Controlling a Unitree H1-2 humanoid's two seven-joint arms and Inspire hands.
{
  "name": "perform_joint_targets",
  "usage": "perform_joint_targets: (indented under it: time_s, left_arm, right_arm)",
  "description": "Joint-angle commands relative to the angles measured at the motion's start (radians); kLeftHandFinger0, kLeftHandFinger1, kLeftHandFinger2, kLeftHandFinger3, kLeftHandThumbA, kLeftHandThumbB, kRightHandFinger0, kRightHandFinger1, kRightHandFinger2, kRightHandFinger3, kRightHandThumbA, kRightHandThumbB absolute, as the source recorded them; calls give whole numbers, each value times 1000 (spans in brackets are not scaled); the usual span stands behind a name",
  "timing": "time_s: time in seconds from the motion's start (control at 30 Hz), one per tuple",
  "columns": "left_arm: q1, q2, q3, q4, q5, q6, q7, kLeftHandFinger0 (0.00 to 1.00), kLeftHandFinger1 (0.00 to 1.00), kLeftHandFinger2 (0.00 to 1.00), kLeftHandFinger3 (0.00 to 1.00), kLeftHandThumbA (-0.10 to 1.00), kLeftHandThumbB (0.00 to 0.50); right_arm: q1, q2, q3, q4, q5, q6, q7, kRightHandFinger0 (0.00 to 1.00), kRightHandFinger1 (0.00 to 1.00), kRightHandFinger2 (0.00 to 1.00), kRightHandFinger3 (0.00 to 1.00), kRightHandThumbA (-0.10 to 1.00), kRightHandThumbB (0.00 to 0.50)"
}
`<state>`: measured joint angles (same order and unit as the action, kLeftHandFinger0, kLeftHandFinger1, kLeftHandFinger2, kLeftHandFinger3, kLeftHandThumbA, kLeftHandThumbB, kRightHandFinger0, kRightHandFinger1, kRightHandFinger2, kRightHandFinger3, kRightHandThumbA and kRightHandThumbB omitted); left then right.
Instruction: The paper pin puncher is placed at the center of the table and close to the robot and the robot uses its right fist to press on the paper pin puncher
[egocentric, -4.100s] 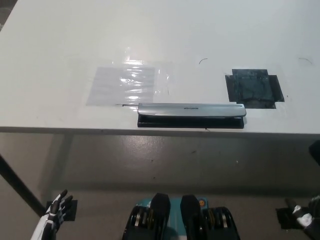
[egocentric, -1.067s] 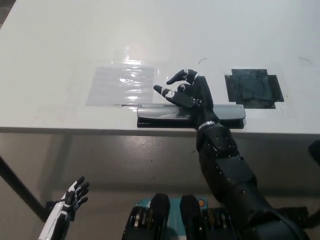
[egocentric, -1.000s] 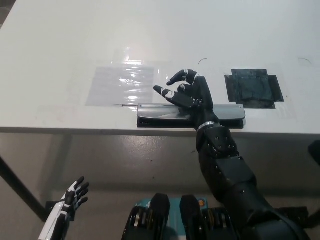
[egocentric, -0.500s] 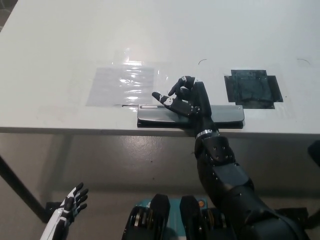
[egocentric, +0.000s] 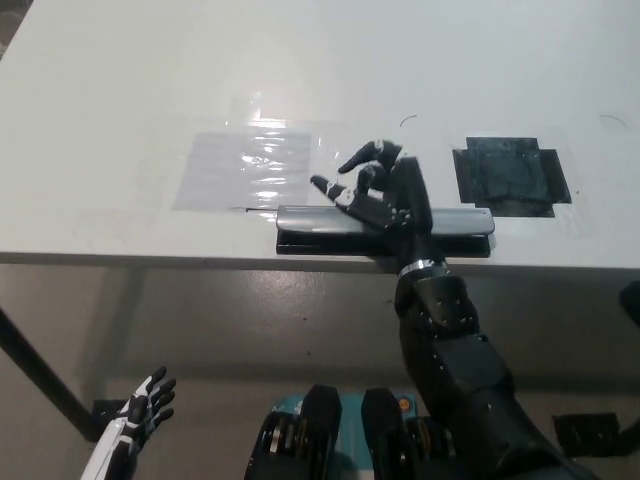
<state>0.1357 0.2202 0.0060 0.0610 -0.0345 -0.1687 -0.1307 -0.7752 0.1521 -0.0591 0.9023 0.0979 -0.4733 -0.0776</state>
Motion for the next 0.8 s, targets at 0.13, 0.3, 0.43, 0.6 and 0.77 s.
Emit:
perform_joint_targets:
  time_s: [0.13,0.3,0.43,0.6,0.77]
  left_arm:
    - [-14,21,2,-30,-2,-31,-20,1000,1000,1000,1000,1000,138]
    - [-16,29,-1,-31,5,-31,-25,1000,1000,1000,1000,1000,126]
    - [-22,31,0,-31,3,-23,-27,1000,1000,1000,1000,1000,133]
    - [-35,33,0,-32,5,-24,-27,1000,1000,1000,1000,1000,129]
    - [-37,34,3,-29,6,-29,-24,1000,1000,1000,1000,1000,135]
  right_arm:
    - [-11,-54,15,-869,70,420,17,0,0,169,64,1000,155]
    - [92,-88,17,-1117,84,513,12,0,0,48,0,1000,175]
    - [217,-143,27,-1287,83,538,40,0,0,18,0,1000,141]
    - [476,-225,39,-1457,66,490,93,0,0,0,1,1000,132]
    - [809,-249,34,-1544,0,364,106,0,0,0,0,1000,131]
